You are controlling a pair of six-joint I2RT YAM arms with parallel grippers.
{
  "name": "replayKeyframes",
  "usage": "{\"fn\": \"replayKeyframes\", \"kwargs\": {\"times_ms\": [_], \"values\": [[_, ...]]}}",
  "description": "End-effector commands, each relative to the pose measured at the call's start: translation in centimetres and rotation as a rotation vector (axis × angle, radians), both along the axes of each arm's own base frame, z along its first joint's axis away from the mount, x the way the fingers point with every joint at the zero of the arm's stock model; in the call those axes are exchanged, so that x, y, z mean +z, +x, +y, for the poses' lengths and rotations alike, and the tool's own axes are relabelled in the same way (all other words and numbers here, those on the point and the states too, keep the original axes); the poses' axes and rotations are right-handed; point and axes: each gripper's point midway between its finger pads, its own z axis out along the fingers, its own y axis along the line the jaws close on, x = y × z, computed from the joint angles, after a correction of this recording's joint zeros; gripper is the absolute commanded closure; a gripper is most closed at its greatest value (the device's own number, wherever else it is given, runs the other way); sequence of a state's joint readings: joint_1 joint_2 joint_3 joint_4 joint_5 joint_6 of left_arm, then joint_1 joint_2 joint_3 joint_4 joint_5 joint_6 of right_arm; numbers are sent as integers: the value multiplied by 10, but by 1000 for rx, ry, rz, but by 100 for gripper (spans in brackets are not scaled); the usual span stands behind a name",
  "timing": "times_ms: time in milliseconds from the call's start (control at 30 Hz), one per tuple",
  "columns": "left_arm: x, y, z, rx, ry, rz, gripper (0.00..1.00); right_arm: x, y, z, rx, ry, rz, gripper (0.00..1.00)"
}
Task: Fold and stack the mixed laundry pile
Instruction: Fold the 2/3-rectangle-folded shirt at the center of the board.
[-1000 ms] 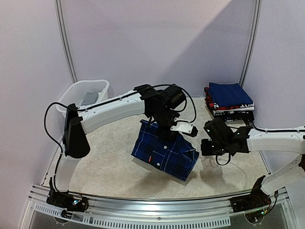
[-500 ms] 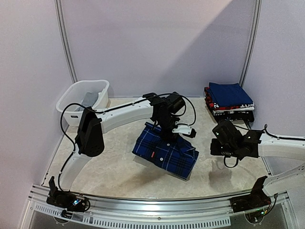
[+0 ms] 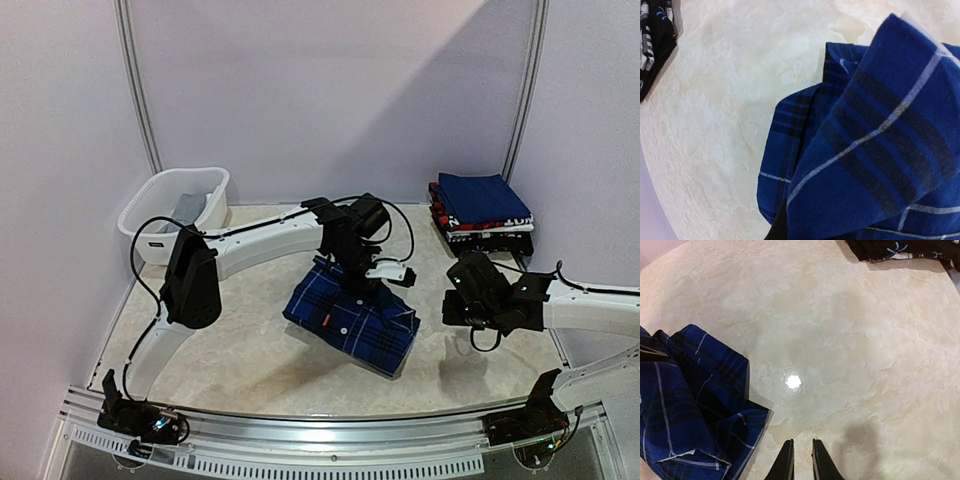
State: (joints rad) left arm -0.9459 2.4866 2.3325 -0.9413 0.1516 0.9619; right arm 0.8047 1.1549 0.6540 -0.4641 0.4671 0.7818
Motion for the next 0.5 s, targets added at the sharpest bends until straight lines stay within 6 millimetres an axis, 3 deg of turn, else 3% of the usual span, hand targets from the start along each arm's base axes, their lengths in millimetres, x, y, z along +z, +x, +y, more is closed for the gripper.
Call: {"fn": "replayKeyframes", "kwargs": {"times_ms": [0,100,267,300,333,367,467], "values": [[-13,1,-13,-25,-37,6,96,2,0,-7,-26,-2,-19,86],[-19,1,-15,-27,-38,9,88,3,-1,-8,-25,1,-22,85],[-11,1,-23,-3,-90,-11,56,8,-1,-8,-25,14,-34,85],[-4,2,-25,7,-112,-23,42,8,-1,-8,-24,15,-37,85],[2,3,-27,16,-137,-39,10,10,0,-8,-23,16,-41,85],[10,5,-29,29,-170,-59,2,12,0,-8,-22,17,-44,86],[48,9,-30,85,-284,-106,0,21,1,-8,-22,21,-65,86]]}}
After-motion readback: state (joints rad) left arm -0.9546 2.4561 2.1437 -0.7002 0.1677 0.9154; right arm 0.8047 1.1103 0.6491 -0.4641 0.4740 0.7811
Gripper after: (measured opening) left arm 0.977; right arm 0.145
